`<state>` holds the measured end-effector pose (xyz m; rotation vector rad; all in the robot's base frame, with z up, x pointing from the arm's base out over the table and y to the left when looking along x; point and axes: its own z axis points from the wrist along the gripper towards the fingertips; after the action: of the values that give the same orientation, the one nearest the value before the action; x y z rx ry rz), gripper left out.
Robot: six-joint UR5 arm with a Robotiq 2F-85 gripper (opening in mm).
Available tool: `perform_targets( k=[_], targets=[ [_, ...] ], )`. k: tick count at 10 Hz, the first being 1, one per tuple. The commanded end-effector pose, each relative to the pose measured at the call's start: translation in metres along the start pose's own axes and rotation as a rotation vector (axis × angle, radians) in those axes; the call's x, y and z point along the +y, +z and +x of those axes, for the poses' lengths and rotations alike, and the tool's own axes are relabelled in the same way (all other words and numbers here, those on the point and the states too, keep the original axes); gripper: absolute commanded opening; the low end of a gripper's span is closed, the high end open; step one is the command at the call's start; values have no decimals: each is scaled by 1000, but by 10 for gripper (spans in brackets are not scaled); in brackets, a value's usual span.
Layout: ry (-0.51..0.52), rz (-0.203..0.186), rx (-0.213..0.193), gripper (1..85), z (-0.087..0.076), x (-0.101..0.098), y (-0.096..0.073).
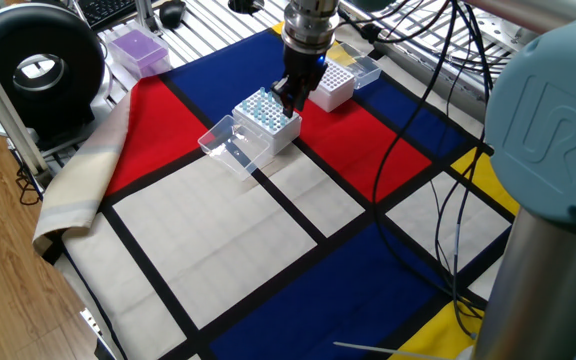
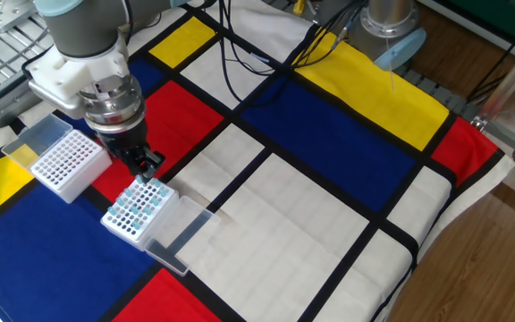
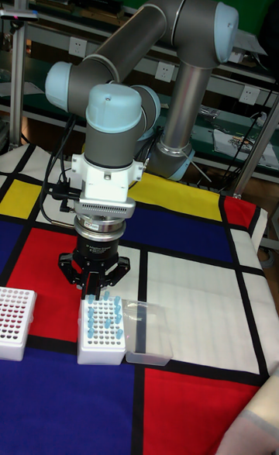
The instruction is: Transfer all medium pipette tips from one holder to another
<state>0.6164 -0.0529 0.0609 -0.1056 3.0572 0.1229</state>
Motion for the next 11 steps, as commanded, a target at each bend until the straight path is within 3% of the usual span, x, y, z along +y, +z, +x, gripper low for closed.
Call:
perform_targets(
  k=[1, 11],
  targets=[
    [12, -10, -2, 287, -1, 2, -1],
    [34, -1, 3, 177, -2, 1, -1]
  ],
)
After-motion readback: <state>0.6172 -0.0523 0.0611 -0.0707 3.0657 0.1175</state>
